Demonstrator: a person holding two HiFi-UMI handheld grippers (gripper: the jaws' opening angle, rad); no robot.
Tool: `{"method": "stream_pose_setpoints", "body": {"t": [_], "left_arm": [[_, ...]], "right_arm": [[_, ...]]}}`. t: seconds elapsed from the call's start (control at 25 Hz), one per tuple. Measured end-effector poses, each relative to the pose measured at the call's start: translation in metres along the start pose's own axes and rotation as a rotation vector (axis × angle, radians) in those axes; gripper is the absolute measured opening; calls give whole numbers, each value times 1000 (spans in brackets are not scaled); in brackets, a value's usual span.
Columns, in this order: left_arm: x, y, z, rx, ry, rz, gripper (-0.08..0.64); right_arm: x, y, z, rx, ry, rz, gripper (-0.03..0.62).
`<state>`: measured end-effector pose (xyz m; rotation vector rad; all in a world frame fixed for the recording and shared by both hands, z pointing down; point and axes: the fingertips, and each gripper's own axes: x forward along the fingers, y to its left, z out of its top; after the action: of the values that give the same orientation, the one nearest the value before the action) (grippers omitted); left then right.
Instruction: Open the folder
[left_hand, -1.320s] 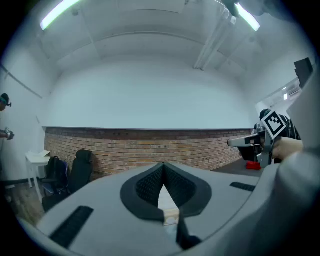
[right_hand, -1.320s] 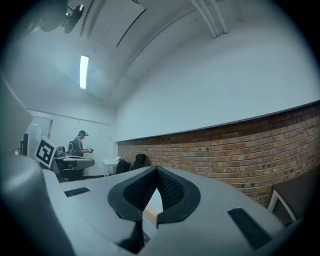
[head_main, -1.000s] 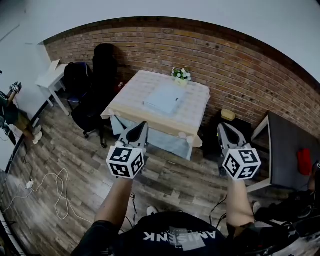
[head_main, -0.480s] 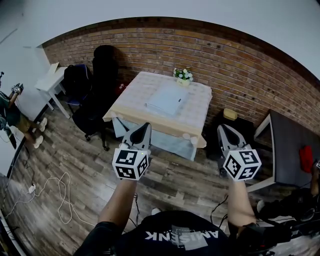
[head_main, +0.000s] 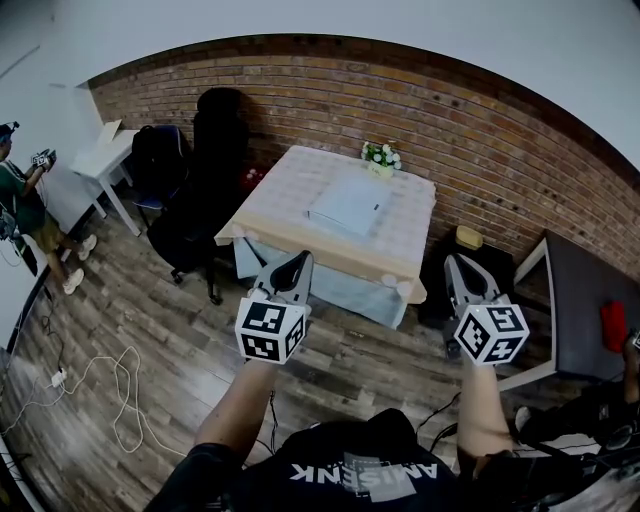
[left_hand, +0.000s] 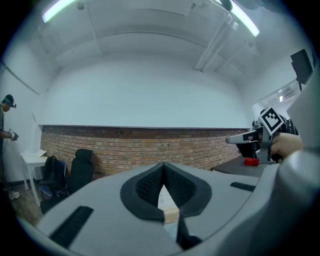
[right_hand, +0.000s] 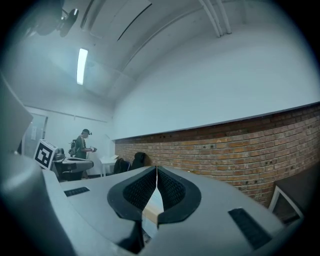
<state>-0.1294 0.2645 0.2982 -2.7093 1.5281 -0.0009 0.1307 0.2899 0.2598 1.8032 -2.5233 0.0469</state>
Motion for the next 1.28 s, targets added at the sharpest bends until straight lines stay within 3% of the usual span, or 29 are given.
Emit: {"method": "stream_pose_setpoints", "body": {"t": [0.2,0.6,1.28], "left_arm": [[2,23,-9,-17,1,3,8],[24,53,-25,15,26,31,8],[143,91,-42,50,82,62,8]], "right_arm": [[20,17,-3,-15,17,10,41],[77,5,-4,-1,-10,38,41],[206,-83,-19,30,33,64,41]]}}
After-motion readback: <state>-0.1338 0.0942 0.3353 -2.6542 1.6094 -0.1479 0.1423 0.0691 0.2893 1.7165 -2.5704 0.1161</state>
